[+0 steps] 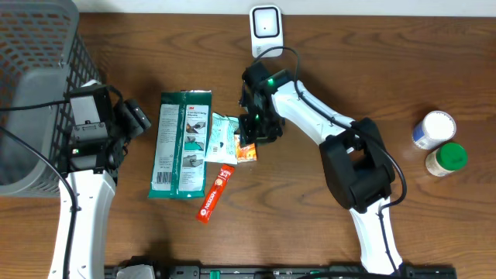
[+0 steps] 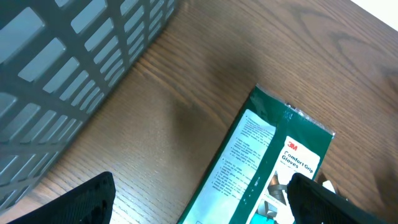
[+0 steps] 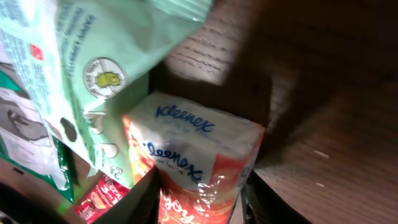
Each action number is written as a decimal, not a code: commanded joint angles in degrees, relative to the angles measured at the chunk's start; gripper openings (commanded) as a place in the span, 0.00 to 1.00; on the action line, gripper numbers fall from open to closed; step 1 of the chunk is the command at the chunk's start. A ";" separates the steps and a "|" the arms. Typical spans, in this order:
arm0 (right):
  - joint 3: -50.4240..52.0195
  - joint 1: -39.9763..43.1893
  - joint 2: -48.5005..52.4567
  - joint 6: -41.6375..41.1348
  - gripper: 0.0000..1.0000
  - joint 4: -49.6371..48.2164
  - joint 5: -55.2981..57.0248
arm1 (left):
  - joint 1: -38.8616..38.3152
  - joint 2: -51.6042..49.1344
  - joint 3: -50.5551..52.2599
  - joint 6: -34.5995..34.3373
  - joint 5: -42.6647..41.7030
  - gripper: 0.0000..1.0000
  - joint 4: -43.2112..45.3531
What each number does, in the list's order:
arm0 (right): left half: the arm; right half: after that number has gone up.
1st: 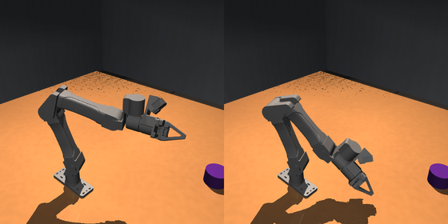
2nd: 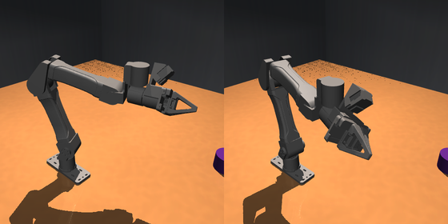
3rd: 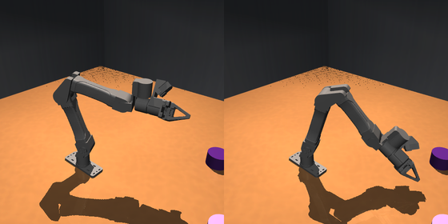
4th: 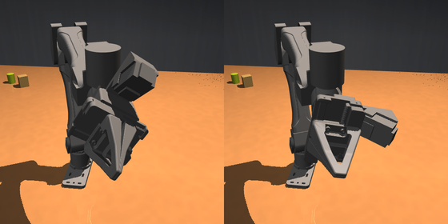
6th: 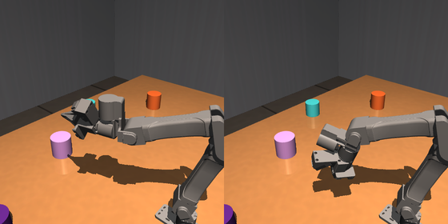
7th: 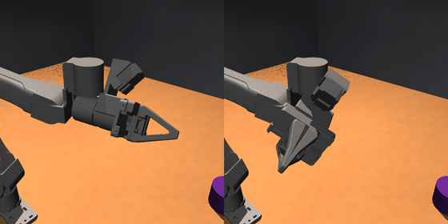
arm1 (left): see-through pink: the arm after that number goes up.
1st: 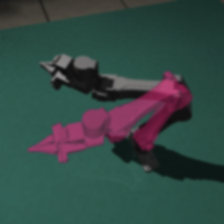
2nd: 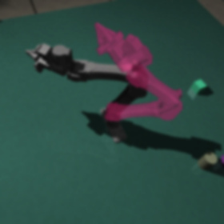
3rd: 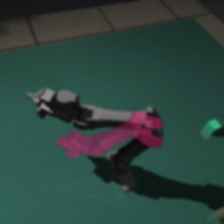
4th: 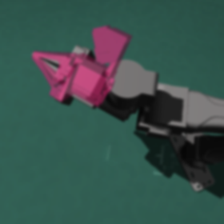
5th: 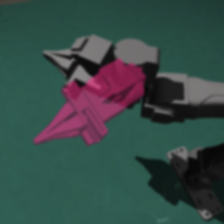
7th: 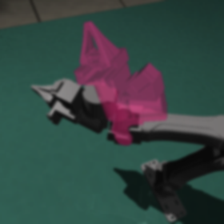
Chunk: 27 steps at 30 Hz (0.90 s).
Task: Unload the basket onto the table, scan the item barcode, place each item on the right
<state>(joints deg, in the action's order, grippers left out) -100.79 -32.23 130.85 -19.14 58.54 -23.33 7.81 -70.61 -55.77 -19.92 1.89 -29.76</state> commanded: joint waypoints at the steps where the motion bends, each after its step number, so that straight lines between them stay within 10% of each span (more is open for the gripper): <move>1: 2.62 -0.59 -0.33 -2.69 0.33 -0.92 1.95 | 0.20 0.52 -1.46 -0.33 0.70 0.88 -0.02; 6: 4.24 -0.17 -0.33 -1.88 0.01 -2.60 1.86 | 0.20 0.52 -1.46 -0.33 0.70 0.88 -0.02; 14: 1.86 6.23 -6.58 11.47 0.01 2.34 -6.08 | 0.20 0.52 -1.46 -0.33 0.70 0.88 -0.02; 27: 3.21 22.97 -12.63 63.54 0.01 31.76 -43.89 | 0.20 0.52 -1.46 -0.33 0.70 0.88 -0.02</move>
<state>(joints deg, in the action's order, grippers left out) -98.39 -11.29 118.26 24.71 87.35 -53.08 7.81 -70.61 -55.77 -19.92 1.87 -29.76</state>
